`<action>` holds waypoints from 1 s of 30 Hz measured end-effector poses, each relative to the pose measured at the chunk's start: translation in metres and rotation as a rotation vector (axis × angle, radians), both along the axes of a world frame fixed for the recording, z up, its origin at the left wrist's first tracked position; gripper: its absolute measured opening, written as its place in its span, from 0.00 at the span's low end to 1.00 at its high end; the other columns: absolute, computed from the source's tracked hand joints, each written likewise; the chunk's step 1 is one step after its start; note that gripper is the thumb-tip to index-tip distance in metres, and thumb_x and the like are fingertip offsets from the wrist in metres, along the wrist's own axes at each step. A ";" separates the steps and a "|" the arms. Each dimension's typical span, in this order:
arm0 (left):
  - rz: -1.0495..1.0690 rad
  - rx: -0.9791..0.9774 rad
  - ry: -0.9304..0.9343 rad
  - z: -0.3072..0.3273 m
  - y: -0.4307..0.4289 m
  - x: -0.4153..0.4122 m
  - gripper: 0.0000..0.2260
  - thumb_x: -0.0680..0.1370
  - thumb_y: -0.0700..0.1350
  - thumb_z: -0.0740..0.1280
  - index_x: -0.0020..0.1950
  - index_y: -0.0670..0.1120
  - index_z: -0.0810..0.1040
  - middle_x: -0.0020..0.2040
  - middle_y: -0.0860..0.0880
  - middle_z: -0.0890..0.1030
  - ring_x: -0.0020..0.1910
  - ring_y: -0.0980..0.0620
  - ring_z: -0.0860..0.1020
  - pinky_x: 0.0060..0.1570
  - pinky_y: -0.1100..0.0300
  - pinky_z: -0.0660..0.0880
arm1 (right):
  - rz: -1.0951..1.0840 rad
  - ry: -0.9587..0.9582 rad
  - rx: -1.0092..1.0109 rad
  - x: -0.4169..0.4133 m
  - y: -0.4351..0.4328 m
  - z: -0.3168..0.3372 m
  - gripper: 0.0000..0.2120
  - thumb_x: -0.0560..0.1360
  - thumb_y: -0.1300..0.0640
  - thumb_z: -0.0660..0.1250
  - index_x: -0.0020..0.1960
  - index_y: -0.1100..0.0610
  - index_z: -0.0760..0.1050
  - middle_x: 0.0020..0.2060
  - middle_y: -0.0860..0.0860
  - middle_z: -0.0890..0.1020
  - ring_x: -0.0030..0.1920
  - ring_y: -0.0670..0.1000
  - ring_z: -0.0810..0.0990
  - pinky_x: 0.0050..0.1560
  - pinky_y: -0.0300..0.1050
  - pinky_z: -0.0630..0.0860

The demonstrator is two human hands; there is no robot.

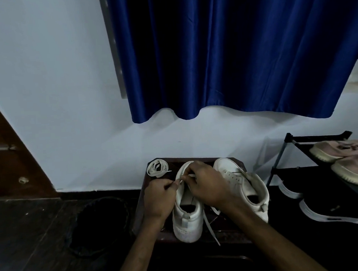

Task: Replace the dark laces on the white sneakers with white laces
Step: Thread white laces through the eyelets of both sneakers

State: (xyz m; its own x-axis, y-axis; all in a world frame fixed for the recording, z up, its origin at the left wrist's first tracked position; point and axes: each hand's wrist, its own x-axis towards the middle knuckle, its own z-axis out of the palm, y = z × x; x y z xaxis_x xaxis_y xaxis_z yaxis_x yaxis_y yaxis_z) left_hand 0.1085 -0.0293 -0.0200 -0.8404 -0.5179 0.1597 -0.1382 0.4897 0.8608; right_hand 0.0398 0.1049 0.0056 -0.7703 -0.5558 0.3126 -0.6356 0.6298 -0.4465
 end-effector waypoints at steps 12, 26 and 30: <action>-0.042 0.290 -0.025 -0.010 0.002 -0.001 0.11 0.79 0.44 0.64 0.41 0.44 0.82 0.38 0.47 0.84 0.42 0.47 0.82 0.45 0.50 0.77 | -0.077 -0.116 -0.013 0.009 -0.010 0.001 0.08 0.75 0.48 0.67 0.44 0.52 0.76 0.47 0.49 0.80 0.51 0.53 0.79 0.50 0.50 0.76; 0.111 1.179 0.204 -0.004 0.000 0.014 0.06 0.80 0.45 0.60 0.51 0.46 0.76 0.49 0.48 0.84 0.43 0.48 0.80 0.35 0.55 0.77 | -0.155 0.007 0.069 0.021 0.017 -0.005 0.20 0.70 0.46 0.68 0.55 0.49 0.63 0.55 0.47 0.68 0.58 0.50 0.65 0.54 0.52 0.70; 0.034 1.398 0.320 0.000 0.000 0.016 0.08 0.81 0.42 0.58 0.47 0.42 0.75 0.49 0.42 0.85 0.49 0.43 0.82 0.44 0.50 0.80 | -0.118 0.294 0.174 0.029 0.014 -0.007 0.13 0.71 0.48 0.66 0.54 0.48 0.70 0.52 0.48 0.72 0.51 0.54 0.72 0.48 0.52 0.72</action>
